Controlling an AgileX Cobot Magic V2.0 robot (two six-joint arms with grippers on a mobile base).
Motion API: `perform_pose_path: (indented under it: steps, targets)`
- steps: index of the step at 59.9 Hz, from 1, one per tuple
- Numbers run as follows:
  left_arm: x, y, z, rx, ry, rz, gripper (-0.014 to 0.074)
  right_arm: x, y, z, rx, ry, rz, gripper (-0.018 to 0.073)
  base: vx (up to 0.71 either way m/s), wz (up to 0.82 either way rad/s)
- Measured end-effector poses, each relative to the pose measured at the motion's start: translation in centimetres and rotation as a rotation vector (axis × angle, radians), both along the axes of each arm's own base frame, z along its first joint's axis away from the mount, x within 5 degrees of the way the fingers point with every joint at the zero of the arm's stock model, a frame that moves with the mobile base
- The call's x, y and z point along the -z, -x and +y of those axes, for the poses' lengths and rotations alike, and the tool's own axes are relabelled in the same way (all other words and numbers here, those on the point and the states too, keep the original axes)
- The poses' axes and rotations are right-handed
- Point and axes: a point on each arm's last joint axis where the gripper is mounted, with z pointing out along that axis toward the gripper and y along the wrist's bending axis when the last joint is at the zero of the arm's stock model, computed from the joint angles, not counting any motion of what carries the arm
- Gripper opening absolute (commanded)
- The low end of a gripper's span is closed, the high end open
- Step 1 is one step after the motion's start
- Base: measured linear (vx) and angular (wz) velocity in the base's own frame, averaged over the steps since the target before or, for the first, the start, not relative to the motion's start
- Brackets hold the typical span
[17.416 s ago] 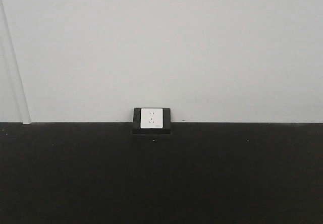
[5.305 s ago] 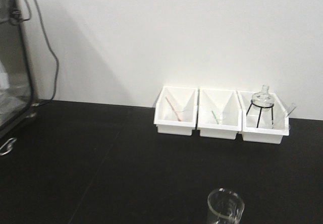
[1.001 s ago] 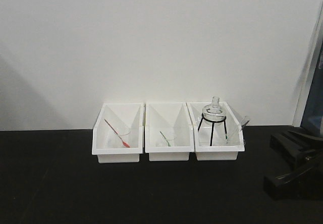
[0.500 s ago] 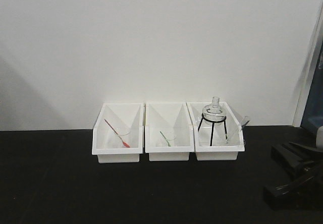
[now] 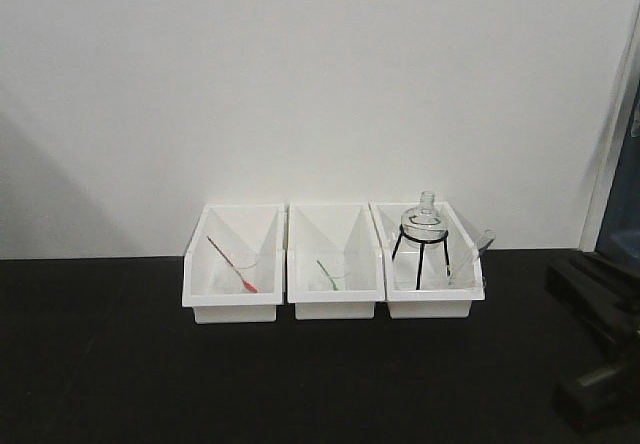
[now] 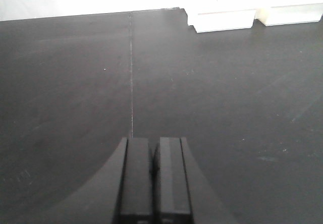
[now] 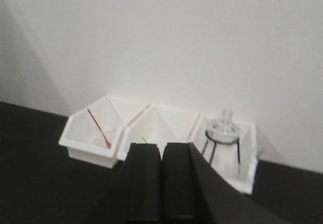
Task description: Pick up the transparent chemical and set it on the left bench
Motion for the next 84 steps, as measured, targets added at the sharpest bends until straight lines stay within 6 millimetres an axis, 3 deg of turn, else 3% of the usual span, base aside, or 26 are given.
perform_pose_path:
  steps: [10,15,25,35,84]
  targets:
    - [0.0,0.0,0.0,0.0,0.0,0.0,-0.0004,3.8,3.3,-4.1,0.206,-0.027,0.207,-0.0007,0.0,0.0]
    - [0.0,0.0,0.0,0.0,0.0,0.0,-0.0004,6.2,5.4,-5.3,0.294,-0.027,0.22,-0.0007,0.0,0.0]
    - [0.0,0.0,0.0,0.0,0.0,0.0,-0.0004,11.3,8.7,-5.7,0.314,-0.032,0.122,-0.0007,0.0,0.0]
    - [0.0,0.0,0.0,0.0,0.0,0.0,-0.0004,14.9,10.3,-5.7,0.306,-0.054,0.027,-0.0007,0.0,0.0]
    - [0.0,0.0,0.0,0.0,0.0,0.0,-0.0004,15.2,10.6,-5.7,0.304,-0.065,0.006,-0.0007,0.0,0.0]
